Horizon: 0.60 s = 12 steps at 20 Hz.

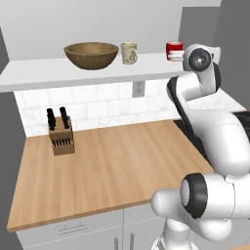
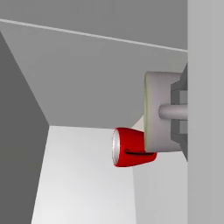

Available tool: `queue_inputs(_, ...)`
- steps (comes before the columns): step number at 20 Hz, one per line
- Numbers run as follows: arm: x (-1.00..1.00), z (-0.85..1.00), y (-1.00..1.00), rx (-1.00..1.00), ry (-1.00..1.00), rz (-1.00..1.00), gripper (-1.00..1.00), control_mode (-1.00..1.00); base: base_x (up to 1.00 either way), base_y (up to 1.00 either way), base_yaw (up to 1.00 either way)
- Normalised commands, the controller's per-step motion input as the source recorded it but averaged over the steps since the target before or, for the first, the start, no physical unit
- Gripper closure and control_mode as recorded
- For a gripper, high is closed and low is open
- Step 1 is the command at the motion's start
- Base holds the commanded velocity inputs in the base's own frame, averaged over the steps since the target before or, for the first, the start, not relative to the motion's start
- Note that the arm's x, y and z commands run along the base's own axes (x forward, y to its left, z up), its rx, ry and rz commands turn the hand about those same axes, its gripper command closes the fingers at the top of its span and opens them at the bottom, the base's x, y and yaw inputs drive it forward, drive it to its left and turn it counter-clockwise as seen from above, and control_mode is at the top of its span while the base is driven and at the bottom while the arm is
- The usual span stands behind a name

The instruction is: Gather all objects into one cabinet and sort the glasses and bowls to opposite sides.

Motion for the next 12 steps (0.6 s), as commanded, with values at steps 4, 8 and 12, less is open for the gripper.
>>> queue_inputs(4,-0.01,-0.24,0.00,0.00,-0.01,0.00,1.00,-1.00,0.00,0.00,0.00)
queue_inputs(8,0.00,-0.03,0.00,0.00,-0.04,0.00,1.00,-1.00,0.00,0.00,0.00)
queue_inputs(12,-0.06,0.00,0.00,0.00,0.03,0.00,1.00,-1.00,0.00,0.00,0.00)
